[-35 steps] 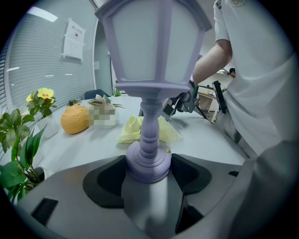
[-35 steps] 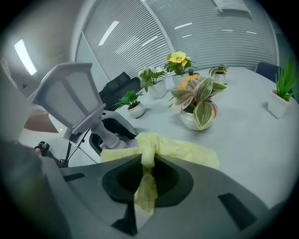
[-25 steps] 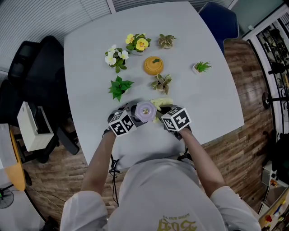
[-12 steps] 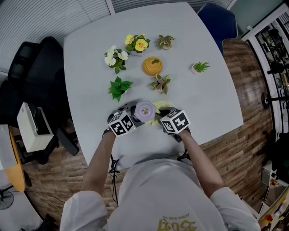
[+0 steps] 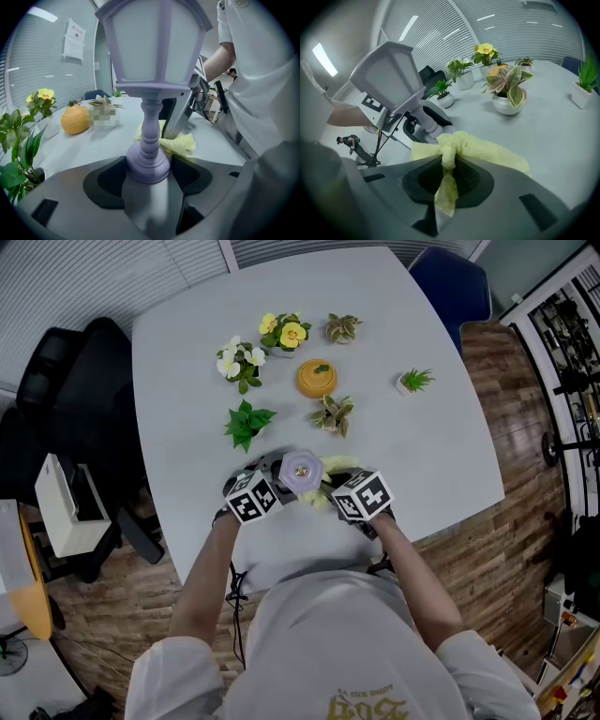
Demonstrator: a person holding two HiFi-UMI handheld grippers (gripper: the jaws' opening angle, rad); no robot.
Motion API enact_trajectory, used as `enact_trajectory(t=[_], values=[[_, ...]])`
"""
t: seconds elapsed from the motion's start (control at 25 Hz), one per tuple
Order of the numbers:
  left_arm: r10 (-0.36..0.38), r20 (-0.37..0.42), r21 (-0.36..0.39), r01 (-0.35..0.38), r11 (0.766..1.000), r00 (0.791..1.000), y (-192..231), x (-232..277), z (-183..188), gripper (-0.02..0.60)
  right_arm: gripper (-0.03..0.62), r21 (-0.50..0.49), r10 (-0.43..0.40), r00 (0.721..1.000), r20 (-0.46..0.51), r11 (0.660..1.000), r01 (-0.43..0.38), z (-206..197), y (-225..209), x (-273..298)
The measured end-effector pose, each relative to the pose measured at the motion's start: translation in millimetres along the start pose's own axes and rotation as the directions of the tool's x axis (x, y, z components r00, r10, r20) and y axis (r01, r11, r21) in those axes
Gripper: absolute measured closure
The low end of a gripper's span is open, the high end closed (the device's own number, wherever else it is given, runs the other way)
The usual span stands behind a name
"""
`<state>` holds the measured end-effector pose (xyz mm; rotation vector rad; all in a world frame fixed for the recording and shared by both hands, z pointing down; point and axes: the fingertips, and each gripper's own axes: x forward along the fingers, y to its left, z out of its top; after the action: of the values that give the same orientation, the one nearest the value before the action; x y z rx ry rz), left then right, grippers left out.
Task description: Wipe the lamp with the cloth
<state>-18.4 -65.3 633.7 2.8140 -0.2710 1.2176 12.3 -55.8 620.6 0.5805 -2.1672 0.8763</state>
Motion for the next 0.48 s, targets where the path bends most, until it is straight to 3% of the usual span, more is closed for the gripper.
enact_trajectory(t=[0.48], values=[[0.001,0.000,0.001,-0.001,1.000,1.000,-0.6,-0.6,0.7,0.279,0.540,-0.009,0.026,0.999,-0.018,1.000,-0.026,-5.4,8.0,0.9]])
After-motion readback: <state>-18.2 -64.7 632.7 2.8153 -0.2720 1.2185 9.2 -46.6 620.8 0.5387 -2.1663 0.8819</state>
